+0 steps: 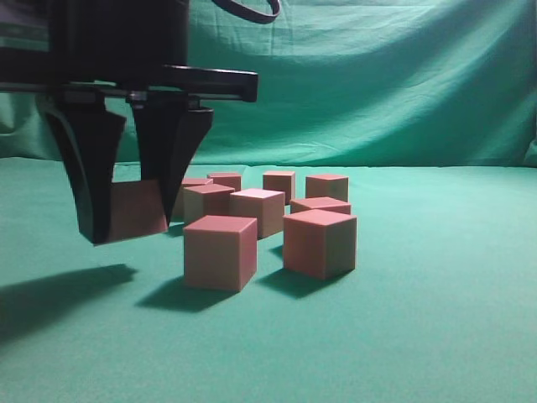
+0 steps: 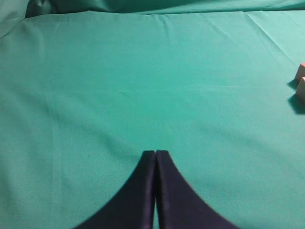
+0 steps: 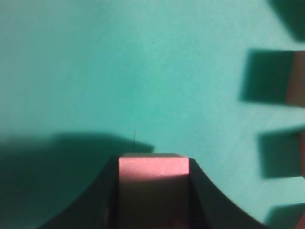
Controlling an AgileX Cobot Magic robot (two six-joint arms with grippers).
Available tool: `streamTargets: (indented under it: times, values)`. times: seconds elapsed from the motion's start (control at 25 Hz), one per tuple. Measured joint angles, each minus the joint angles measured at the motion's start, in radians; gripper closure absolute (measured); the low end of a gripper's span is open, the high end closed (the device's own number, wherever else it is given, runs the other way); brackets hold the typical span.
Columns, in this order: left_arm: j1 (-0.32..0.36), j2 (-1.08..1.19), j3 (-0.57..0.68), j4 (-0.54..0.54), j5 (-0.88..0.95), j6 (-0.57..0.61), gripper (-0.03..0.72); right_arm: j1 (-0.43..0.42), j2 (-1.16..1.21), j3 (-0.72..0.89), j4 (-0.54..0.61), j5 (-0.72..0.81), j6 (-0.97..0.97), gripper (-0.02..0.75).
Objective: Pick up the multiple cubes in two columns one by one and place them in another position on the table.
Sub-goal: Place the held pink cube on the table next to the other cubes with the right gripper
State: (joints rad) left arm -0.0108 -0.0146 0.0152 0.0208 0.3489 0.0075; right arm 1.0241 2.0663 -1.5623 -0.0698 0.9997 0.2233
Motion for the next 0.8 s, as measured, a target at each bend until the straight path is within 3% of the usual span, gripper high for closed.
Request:
streamTargets:
  times: [0.64,0.72,0.8]
  values:
    - [0.0,0.0,0.0,0.0,0.0,0.0,0.688,0.0,0.025,0.0,-0.017,-0.029,0.025,0.477]
    - [0.0,0.0,0.0,0.0,0.0,0.0,0.688,0.0,0.025,0.0,-0.017,-0.029,0.025,0.417]
    - [0.0,0.0,0.0,0.0,0.0,0.0,0.688,0.0,0.025,0.0,-0.017,-0.029,0.025,0.423]
